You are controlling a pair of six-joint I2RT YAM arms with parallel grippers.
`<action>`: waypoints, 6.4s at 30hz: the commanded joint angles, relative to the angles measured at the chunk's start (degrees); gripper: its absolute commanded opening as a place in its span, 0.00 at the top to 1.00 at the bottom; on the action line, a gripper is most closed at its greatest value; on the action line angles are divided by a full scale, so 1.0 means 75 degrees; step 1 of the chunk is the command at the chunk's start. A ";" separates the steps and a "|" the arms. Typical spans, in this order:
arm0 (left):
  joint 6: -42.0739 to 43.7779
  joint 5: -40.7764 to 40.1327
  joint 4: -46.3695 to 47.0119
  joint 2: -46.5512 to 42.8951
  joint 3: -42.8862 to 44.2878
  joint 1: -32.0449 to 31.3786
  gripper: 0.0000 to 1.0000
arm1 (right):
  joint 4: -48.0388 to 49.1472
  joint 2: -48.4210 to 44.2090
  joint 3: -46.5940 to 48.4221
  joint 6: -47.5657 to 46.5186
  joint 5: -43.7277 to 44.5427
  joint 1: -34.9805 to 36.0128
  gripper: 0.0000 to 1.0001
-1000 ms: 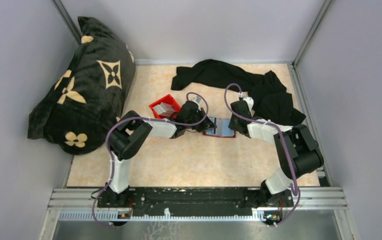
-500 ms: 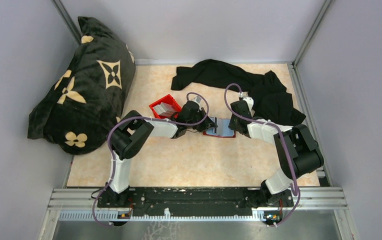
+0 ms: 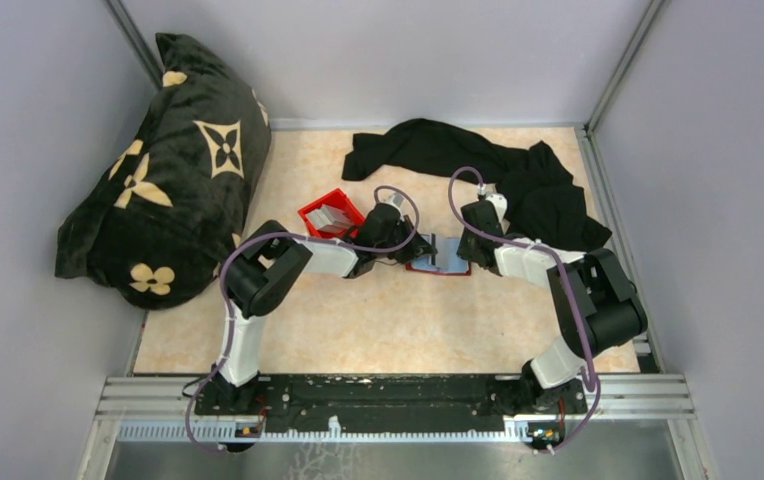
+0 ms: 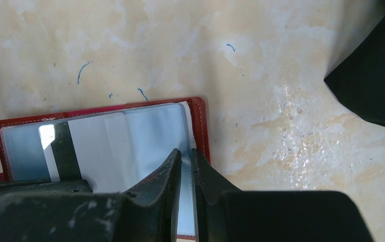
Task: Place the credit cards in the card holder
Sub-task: Insert the credit card into the card holder.
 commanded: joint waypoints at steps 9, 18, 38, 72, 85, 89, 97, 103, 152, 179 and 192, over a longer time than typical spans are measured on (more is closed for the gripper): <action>0.1115 -0.0312 -0.1651 0.0179 0.0482 -0.0536 0.67 | -0.0079 0.0381 -0.0165 0.0013 -0.0230 0.0037 0.87; 0.1569 -0.0980 -0.2437 -0.0223 0.0636 -0.0581 0.54 | -0.0083 0.0387 -0.0165 0.0017 -0.0237 0.0038 0.87; 0.2166 -0.1440 -0.3158 -0.0546 0.0857 -0.0582 0.58 | -0.0072 0.0364 -0.0190 0.0031 -0.0264 0.0038 0.87; 0.2899 -0.2130 -0.4339 0.0236 0.2308 -0.0940 0.94 | -0.0013 0.0458 -0.0165 0.0002 -0.0345 0.0038 0.87; 0.2809 -0.2228 -0.3545 -0.0089 0.1919 -0.1035 0.97 | 0.0069 0.0478 -0.0234 0.0030 -0.0413 0.0038 0.87; 0.2760 -0.2207 -0.3390 -0.0053 0.1964 -0.1083 0.97 | 0.0073 0.0443 -0.0253 0.0031 -0.0401 0.0038 0.87; 0.2763 -0.2303 -0.3412 -0.0071 0.1890 -0.1100 0.98 | 0.0115 0.0084 -0.0348 0.0038 -0.0349 0.0038 0.83; 0.2723 -0.2314 -0.3393 -0.0061 0.1854 -0.1100 0.99 | 0.0099 -0.0356 -0.0448 0.0084 -0.0156 0.0038 0.76; 0.3653 -0.2336 -0.3508 0.0084 0.2174 -0.1239 1.00 | 0.0131 -0.0581 -0.0693 0.0150 0.0415 -0.0068 0.87; 0.3677 -0.2849 -0.2455 -0.0671 0.1057 -0.1341 1.00 | 0.0222 -0.0537 -0.0791 0.0157 0.0318 -0.0068 0.87; 0.3697 -0.2928 -0.3280 -0.0192 0.1619 -0.1348 1.00 | 0.0234 -0.0596 -0.0833 0.0153 0.0329 -0.0069 0.87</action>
